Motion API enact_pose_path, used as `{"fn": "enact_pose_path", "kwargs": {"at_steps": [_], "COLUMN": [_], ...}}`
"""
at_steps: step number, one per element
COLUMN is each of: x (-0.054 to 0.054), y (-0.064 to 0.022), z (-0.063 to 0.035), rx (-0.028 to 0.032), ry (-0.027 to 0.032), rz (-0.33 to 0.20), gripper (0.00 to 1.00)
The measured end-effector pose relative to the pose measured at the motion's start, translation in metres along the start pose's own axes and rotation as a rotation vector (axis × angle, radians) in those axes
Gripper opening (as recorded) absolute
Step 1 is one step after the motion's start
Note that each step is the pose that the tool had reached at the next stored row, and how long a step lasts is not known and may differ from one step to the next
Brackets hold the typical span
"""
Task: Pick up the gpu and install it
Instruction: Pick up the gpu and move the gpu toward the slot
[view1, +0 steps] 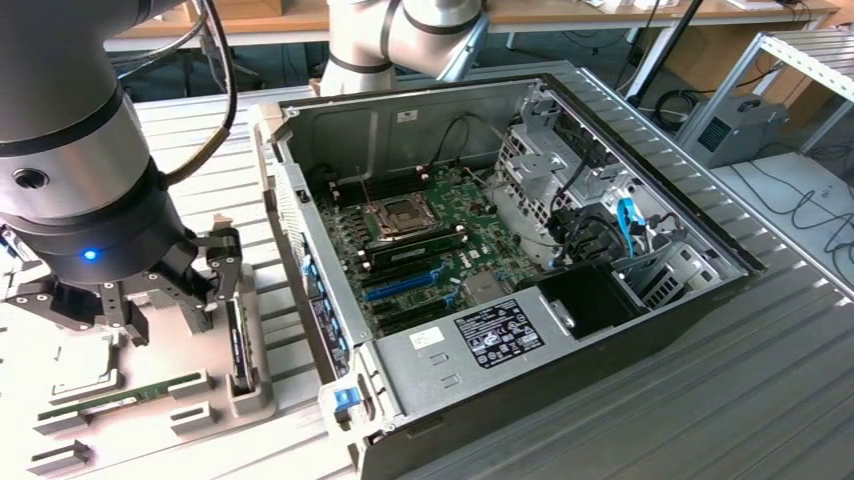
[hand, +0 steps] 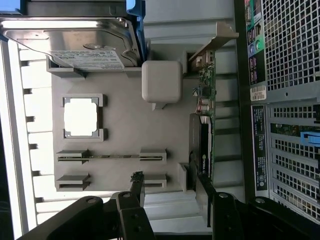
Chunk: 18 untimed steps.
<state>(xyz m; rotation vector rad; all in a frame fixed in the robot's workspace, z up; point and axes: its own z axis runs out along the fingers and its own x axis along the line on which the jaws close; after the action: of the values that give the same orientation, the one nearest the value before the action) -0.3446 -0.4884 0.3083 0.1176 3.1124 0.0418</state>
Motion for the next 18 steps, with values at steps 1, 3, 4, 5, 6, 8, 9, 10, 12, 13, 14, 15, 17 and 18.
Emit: {"fn": "enact_pose_path", "kwargs": {"at_steps": [1, 3, 4, 5, 6, 8, 9, 10, 12, 13, 14, 15, 17, 18], "x": [0.000, 0.000, 0.000, 0.001, 0.001, 0.001, 0.001, 0.001, 0.002, 0.002, 0.002, 0.002, 0.002, 0.002], "y": [0.0013, 0.0041, 0.0055, 0.0071, 0.0088, 0.0122, 0.0144, 0.0163, 0.0207, 0.0227, 0.0245, 0.0263, 0.0289, 0.0291], "z": [0.0001, 0.0003, 0.0004, 0.0005, 0.0005, 0.0006, 0.0007, 0.0008, 0.0010, 0.0011, 0.0011, 0.0013, 0.0019, 0.0026], "rx": [0.0002, 0.0005, 0.0008, 0.0010, 0.0015, 0.0023, 0.0027, 0.0030, 0.0034, 0.0036, 0.0037, 0.0039, 0.0042, 0.0046], "ry": [0.0000, -0.0001, -0.0001, -0.0002, -0.0002, -0.0001, -0.0002, -0.0003, -0.0003, -0.0003, -0.0003, -0.0003, -0.0003, -0.0005], "rz": [0.000, 0.000, 0.000, 0.000, 0.000, 0.000, 0.000, 0.000, 0.000, 0.000, 0.000, 0.000, 0.000, 0.000], "gripper": [0.54, 0.54, 0.54, 0.54, 0.54, 0.54, 0.54, 0.54, 0.54, 0.54, 0.54, 0.54, 0.54, 0.54]}}
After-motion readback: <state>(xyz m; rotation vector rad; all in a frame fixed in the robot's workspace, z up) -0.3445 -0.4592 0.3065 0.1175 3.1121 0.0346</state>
